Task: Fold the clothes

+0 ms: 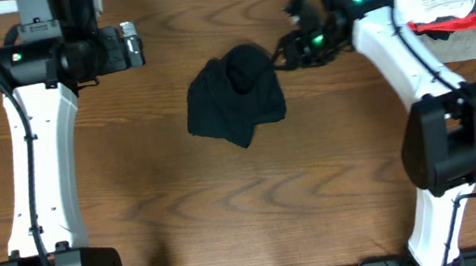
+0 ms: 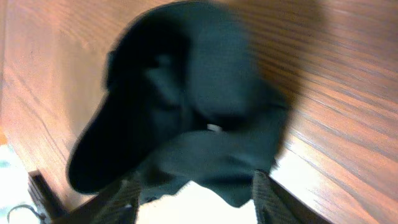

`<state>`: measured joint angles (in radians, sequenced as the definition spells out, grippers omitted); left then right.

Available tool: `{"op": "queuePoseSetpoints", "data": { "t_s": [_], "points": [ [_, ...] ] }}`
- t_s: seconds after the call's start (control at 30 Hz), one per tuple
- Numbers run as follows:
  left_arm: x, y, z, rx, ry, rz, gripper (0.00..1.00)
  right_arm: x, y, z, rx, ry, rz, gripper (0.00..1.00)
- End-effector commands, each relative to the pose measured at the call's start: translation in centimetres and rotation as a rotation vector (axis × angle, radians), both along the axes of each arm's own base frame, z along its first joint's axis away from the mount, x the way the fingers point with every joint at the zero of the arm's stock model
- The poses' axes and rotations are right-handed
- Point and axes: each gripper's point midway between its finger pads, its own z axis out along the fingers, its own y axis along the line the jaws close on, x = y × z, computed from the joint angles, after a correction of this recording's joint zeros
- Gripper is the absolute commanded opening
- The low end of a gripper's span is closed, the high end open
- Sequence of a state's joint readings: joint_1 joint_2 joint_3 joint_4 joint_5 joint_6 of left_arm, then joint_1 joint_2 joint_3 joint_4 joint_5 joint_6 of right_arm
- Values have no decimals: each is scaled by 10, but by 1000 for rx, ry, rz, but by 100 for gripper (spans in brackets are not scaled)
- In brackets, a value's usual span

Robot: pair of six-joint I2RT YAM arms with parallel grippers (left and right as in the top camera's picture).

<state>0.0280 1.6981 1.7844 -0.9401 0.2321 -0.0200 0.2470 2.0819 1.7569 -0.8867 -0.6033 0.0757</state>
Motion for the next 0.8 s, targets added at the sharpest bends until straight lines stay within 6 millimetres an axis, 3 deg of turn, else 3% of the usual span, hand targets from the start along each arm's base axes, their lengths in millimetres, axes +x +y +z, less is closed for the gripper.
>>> {"op": "queuePoseSetpoints", "data": {
  "t_s": [0.0,0.1,0.33,0.53,0.57,0.7,0.77],
  "points": [
    [0,11,-2,28,4,9,98,-12,39,4,-43,-142,198,66],
    [1,12,-6,40,11,-7,98,-18,54,0,-96,-226,310,75],
    [0,12,-17,42,40,-12,98,-32,68,-3,-128,-322,492,68],
    [0,12,-19,42,43,-13,98,-38,51,-15,-234,-309,544,49],
    [0,12,-19,42,44,-12,98,-38,49,-16,-248,-303,544,44],
    [0,12,-18,42,43,-12,98,-36,38,-20,-284,-278,515,1],
    [0,12,-19,42,44,-12,98,-32,27,-23,-321,-248,459,1]
  ]
}}
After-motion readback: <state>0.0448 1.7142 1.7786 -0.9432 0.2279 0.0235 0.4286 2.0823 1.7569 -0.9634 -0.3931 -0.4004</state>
